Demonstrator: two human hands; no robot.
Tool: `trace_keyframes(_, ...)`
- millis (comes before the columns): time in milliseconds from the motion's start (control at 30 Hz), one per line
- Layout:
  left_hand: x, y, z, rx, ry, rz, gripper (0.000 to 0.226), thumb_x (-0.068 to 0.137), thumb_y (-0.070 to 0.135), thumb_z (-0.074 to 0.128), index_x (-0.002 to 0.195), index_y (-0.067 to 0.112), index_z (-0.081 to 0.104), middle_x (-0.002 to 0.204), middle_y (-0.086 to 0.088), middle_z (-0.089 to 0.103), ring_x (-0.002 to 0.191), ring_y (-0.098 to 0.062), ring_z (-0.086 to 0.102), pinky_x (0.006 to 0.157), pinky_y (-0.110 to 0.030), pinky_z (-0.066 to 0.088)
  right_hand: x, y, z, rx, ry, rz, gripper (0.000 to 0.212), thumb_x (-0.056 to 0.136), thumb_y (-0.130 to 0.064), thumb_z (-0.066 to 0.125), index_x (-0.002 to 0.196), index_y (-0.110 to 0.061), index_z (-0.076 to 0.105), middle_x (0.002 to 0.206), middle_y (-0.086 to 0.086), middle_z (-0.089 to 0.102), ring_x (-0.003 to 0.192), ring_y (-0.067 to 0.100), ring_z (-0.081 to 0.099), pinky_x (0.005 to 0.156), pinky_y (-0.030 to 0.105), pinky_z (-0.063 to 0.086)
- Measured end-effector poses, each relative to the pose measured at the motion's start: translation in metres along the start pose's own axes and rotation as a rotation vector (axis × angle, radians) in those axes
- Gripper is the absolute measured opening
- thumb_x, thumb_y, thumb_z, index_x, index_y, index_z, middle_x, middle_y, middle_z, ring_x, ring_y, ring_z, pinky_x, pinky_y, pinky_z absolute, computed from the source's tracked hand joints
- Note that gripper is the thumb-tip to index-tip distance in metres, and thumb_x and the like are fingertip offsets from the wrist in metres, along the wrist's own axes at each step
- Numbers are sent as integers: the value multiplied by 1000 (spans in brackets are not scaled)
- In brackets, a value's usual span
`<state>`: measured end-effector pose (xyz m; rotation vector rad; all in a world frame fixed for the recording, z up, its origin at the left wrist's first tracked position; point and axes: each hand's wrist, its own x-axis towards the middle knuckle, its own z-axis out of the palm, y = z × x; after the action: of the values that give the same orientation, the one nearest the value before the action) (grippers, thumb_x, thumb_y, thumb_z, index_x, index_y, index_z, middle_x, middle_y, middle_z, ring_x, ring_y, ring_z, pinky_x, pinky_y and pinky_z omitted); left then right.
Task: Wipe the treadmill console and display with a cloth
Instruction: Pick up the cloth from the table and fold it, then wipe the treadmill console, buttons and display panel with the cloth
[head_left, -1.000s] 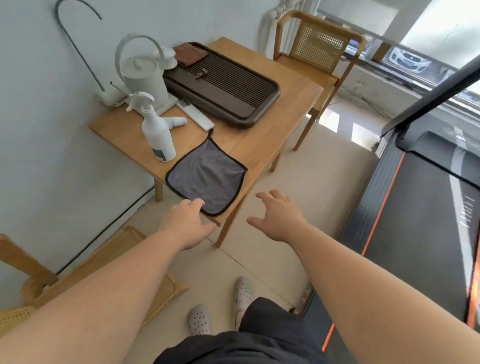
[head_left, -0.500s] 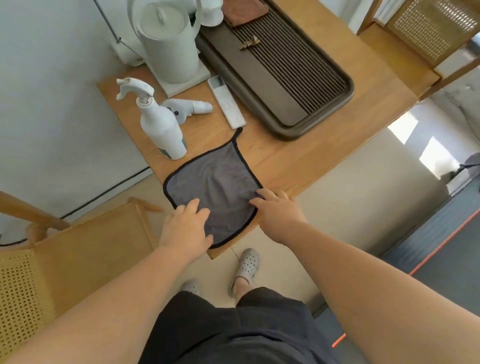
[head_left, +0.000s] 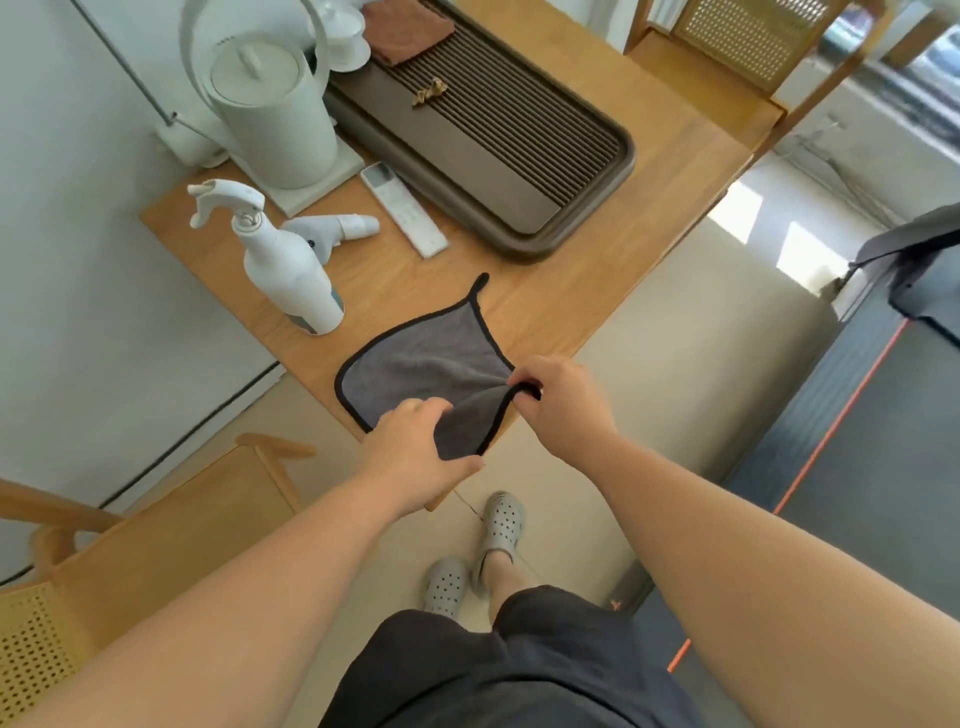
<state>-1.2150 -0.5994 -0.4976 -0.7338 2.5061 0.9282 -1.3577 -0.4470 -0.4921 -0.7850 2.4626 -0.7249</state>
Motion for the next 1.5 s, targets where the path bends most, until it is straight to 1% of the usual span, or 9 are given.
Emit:
trace_keyframes(267,-26,54,17,-245,140,290,11,89,34,67,99,31,68,97,16,67,95,-12,63,80,-33,51,-99,-17,-46,285,189,153,12,86,-10,75,88,-21,75,82,-5,73,78,13,64,75,34,54)
trace_keyframes(400,-36,93,29,-368,-15,447,25,90,25,71,113,33,67,107,21,59,99,3,55,83,-10,39,-145,2,-79,393,221,205,15,89,-6,73,93,-20,77,84,-4,75,78,11,68,73,27,57)
trace_keyframes(500,-40,128,44,-407,-95,508,7,91,27,69,91,34,73,86,24,66,86,5,60,77,-20,45,-176,25,-101,452,248,222,21,90,-3,72,93,-23,78,86,-8,77,83,5,70,77,17,52)
trace_keyframes(600,-51,175,62,-412,-137,545,13,93,27,67,81,30,70,71,14,68,70,1,61,63,-16,42,-210,53,-122,527,348,264,25,87,1,70,91,-22,78,86,-1,78,83,11,72,80,29,57)
trace_keyframes(767,-73,269,106,-379,-177,691,13,94,24,64,82,23,65,71,6,66,68,-10,62,62,-24,47,-276,106,-165,879,544,357,23,87,-17,56,84,-2,74,79,11,70,78,19,65,77,35,59)
trace_keyframes(900,-92,360,149,-302,-351,802,10,94,20,66,84,21,70,74,3,70,70,-12,65,66,-29,52,-330,175,-197,967,697,411,13,94,-15,75,89,-5,69,75,10,66,69,19,64,67,33,56)
trace_keyframes(1133,-164,540,253,-60,-287,1219,8,91,17,68,90,25,72,84,6,58,78,-11,55,69,-11,39,-466,335,-289,950,663,243,37,90,-33,72,122,-15,73,118,8,75,117,26,68,103,40,54)
trace_keyframes(1367,-226,744,318,-97,-241,990,20,89,15,70,81,33,70,76,9,62,71,-6,58,65,-12,41,-575,440,-459,964,557,218,31,90,-17,75,121,-16,74,118,2,77,115,16,70,96,25,53)
trace_keyframes(1500,-258,840,304,-273,-398,838,13,92,10,67,85,18,74,79,-7,71,72,-23,64,69,-33,53,-598,464,-541,838,540,232,23,95,-14,75,117,-21,75,111,-3,78,110,13,72,99,34,56)
